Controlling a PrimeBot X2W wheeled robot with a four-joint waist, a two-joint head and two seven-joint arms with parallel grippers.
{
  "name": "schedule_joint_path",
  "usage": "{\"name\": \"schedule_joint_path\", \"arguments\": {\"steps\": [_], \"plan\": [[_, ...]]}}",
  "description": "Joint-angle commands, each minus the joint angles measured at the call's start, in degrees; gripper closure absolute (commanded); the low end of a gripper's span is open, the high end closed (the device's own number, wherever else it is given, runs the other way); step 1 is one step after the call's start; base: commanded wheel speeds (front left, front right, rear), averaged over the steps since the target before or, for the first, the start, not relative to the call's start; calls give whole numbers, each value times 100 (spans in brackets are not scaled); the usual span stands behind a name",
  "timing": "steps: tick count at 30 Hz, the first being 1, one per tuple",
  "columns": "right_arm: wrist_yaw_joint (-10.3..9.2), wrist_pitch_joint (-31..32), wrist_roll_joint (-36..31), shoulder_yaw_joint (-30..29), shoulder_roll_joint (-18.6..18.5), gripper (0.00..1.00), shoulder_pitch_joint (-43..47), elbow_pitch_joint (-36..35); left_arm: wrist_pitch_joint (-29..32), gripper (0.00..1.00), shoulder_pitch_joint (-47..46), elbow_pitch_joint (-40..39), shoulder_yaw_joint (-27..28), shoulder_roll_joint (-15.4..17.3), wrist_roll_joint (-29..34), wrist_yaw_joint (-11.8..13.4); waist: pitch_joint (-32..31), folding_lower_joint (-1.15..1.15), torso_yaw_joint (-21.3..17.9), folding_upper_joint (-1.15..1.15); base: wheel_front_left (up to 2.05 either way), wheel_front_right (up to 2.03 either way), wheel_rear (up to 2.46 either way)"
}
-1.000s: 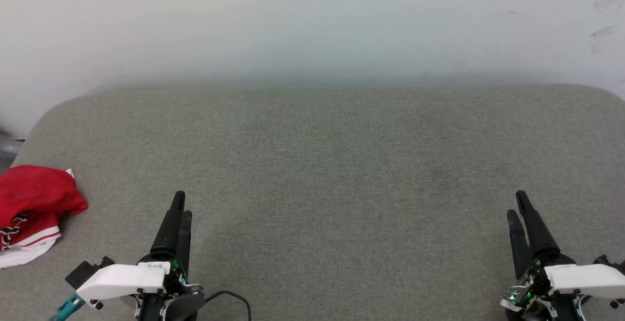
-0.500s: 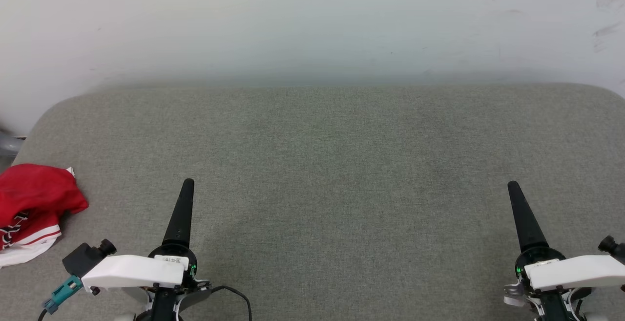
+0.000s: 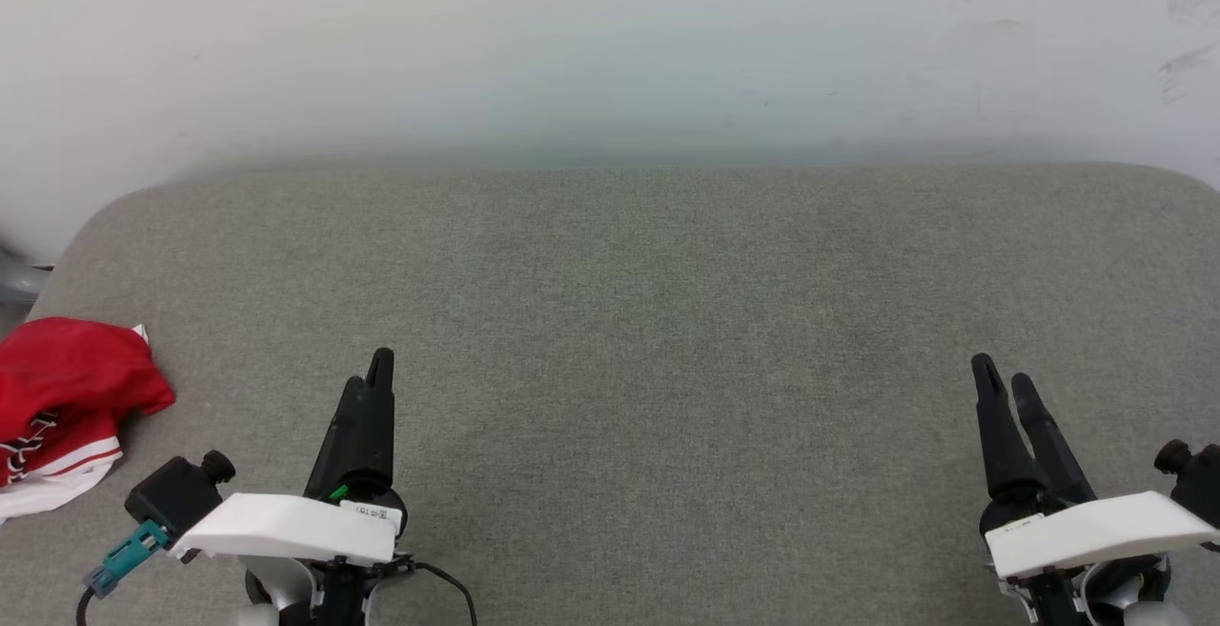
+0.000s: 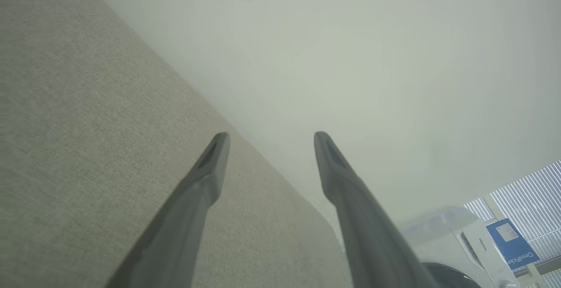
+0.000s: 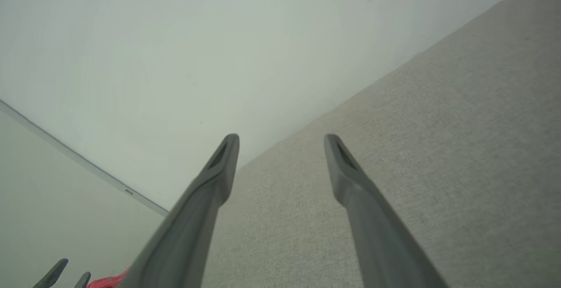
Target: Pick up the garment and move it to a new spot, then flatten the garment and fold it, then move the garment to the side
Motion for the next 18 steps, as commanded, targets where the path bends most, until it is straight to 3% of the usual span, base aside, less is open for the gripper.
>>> {"name": "schedule_joint_path", "arguments": {"steps": [1,18], "plan": [[0,-69,-342,18,-50,0,-31,-91,-61,0,-26,-91,-19,23,287,0,-1,0,3,0,0,0,0],[0,-150,-2247,-151,29,0,-10,-54,-354,0,42,-118,-104,138,2226,0,-17,0,47,0,0,0,0]]}}
